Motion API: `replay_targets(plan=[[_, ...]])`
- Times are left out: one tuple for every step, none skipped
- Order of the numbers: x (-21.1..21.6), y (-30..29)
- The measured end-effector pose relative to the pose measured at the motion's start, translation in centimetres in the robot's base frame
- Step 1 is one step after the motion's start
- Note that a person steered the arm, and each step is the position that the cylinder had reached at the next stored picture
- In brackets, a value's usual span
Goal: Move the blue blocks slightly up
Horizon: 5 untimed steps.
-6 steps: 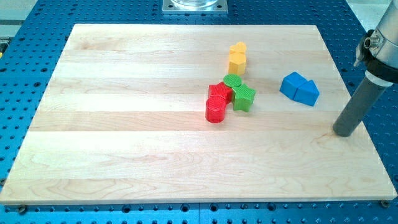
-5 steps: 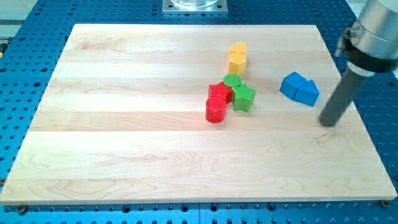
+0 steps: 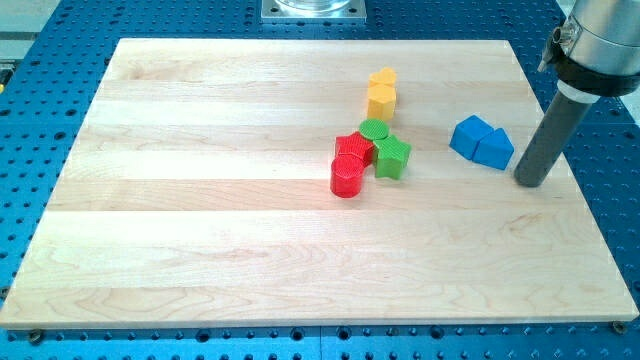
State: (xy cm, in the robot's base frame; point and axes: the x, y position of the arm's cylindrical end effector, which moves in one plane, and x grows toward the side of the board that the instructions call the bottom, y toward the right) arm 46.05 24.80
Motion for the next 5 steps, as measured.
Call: replay_targets(plan=[[-0.6, -1.9], [-2.3, -2.9], [-3.8, -3.4], [-5.3, -3.4], [-6.5, -4.3]])
